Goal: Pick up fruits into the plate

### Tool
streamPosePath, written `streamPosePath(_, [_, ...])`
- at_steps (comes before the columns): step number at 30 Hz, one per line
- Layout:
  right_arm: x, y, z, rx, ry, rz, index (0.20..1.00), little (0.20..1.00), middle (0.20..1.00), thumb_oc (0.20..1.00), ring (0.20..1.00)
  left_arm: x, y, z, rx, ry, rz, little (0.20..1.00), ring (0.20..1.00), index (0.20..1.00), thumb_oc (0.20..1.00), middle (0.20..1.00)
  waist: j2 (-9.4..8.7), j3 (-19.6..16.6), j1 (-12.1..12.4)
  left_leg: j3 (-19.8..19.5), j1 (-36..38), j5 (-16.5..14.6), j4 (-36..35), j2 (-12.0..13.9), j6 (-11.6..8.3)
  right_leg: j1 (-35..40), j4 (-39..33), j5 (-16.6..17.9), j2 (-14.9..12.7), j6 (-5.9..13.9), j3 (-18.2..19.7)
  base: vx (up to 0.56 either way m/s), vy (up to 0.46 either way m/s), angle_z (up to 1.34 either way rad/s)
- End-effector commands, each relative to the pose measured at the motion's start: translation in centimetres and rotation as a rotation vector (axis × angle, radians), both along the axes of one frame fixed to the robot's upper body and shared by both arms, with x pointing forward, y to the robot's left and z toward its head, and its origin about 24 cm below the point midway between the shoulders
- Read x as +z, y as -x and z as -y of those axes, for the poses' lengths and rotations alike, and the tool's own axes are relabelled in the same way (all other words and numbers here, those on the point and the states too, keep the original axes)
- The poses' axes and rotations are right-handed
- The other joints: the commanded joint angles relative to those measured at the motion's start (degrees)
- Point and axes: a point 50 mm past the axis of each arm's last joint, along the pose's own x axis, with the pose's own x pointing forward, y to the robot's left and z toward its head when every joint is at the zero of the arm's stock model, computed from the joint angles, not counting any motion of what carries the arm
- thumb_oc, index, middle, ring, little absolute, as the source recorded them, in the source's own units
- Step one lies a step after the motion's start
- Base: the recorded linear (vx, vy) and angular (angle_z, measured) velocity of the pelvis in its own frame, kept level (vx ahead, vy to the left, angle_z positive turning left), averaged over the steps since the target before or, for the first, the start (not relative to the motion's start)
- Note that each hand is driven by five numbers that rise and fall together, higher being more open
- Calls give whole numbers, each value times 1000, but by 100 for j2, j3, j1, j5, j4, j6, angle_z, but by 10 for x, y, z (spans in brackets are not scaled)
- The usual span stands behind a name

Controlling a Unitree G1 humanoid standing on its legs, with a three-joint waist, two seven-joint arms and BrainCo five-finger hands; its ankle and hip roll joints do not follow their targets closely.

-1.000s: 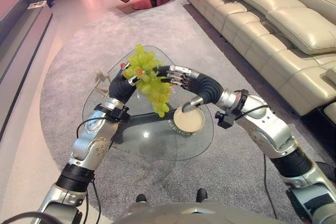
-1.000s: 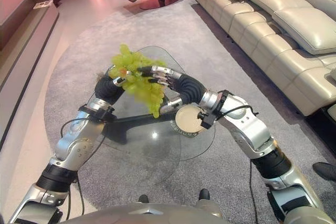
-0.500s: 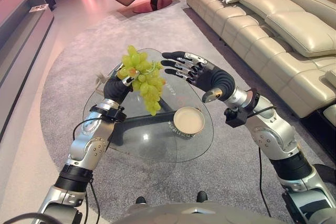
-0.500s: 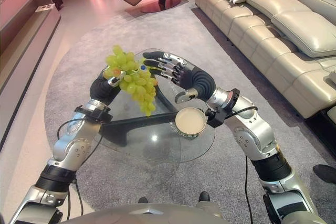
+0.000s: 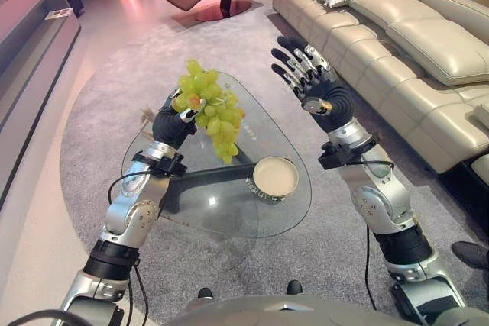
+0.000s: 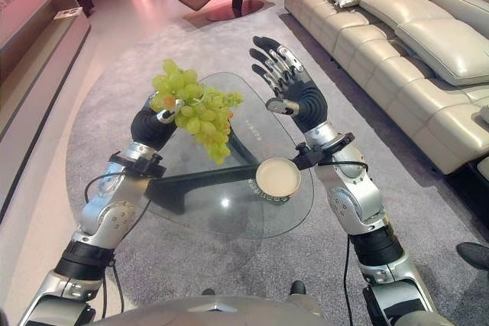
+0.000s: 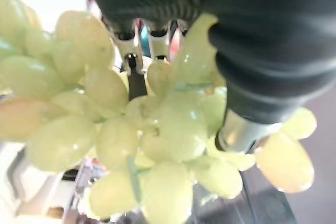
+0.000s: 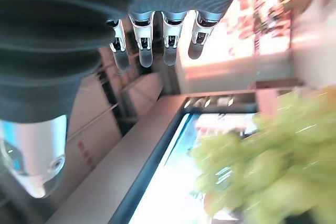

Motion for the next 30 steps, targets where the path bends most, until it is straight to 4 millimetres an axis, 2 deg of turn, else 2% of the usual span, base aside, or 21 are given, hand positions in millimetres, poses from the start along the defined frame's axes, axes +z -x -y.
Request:
streamPosePath(1, [14, -1, 0, -1, -45, 42, 1000, 1000, 1000, 1000, 1000, 53, 1, 12, -101, 18, 280, 200, 200, 200, 200, 200, -30, -61, 25, -11, 45, -865, 247, -48, 24, 382, 320, -783, -323, 202, -331, 2, -1, 5])
streamPosePath(9, [-14, -7, -14, 88, -38, -134, 1000, 1000, 1000, 1000, 1000, 62, 8, 29, -222, 10, 344, 200, 200, 200, 200, 200, -42, -24, 26, -11, 71, -869, 234, -54, 36, 391, 341, -797, -338, 199, -325, 0, 0, 3])
streamPosePath(16, [-27, -6, -22, 158, -20, -213, 1000, 1000, 1000, 1000, 1000, 64, 11, 35, -280, 11, 348, 200, 200, 200, 200, 200, -65, -8, 23, -10, 81, -882, 255, -65, 44, 388, 364, -801, -342, 200, -305, 0, 0, 0])
streamPosePath(25, [-23, -2, -38, 311, -13, -223, 1000, 1000, 1000, 1000, 1000, 57, 9, 49, -373, 21, 283, 200, 200, 200, 200, 200, -96, 9, 6, 7, 134, -892, 236, -61, 56, 406, 366, -803, -337, 207, -264, 0, 0, 0])
streamPosePath(30, [-14, 11, -54, 546, -74, -243, 1000, 1000, 1000, 1000, 1000, 50, 6, 57, -405, 52, 225, 200, 200, 200, 200, 200, -131, 11, -26, 25, 164, -897, 239, -43, 60, 425, 372, -809, -313, 197, -230, 0, 0, 0])
